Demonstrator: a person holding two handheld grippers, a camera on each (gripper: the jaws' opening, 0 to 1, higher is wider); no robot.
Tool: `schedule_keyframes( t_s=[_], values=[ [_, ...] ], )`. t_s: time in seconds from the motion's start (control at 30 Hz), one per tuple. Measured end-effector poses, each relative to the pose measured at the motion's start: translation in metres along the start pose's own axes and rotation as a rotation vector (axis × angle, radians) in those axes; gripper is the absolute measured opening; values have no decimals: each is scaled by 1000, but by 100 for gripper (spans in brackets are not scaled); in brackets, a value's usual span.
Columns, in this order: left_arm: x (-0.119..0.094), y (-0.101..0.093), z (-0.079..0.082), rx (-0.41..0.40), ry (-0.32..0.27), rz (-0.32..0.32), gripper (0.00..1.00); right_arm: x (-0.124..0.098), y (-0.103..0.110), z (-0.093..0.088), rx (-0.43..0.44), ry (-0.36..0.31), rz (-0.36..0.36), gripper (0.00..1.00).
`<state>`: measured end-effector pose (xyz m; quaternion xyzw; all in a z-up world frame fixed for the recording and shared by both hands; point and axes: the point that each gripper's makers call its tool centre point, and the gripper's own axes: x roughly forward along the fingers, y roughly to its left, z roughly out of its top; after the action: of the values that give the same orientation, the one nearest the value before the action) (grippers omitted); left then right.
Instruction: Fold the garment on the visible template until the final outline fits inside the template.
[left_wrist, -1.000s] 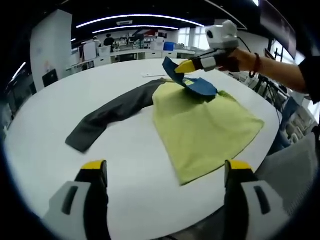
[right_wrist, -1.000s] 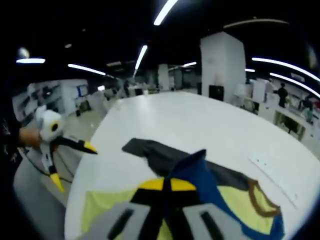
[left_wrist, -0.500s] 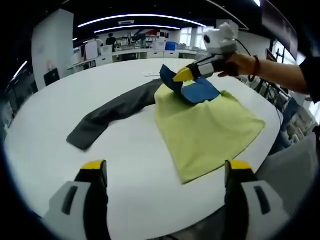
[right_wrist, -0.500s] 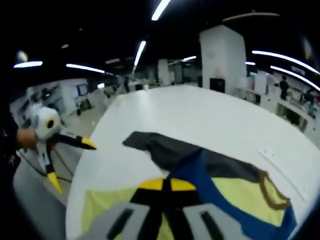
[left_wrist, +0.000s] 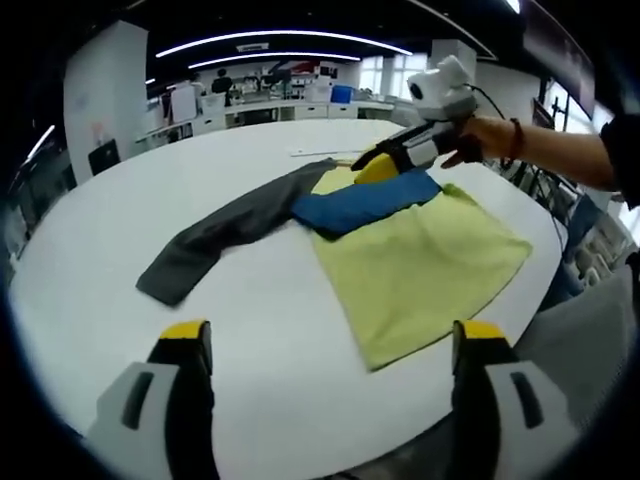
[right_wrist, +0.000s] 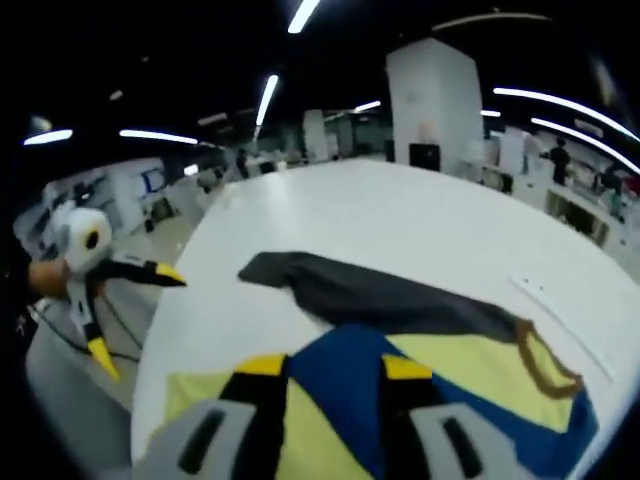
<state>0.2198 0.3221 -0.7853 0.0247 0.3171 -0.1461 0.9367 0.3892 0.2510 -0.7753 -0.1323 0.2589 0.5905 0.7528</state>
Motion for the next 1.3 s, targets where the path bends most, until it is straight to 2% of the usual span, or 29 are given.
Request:
schedule_keyframes(
  t_s=[0.27,0.53,0.7,1.03,1.3],
  values=[
    [9,3,21,47,-20,-32,99,-22,-12,-15,-33,25,-54,63],
    [19,10,53,102,-52,-57,99,-52,-28,-32,-14,27,-121,75],
    [32,9,80,134,-90,-95,99,-74,-42,-42,6,19,-181,77],
    [61,-11,117,190,-119,-174,99,-113,-67,-62,59,-5,-270,77],
    [90,-30,155,242,-138,-247,95,-141,-83,-78,75,-18,-340,70]
  ],
)
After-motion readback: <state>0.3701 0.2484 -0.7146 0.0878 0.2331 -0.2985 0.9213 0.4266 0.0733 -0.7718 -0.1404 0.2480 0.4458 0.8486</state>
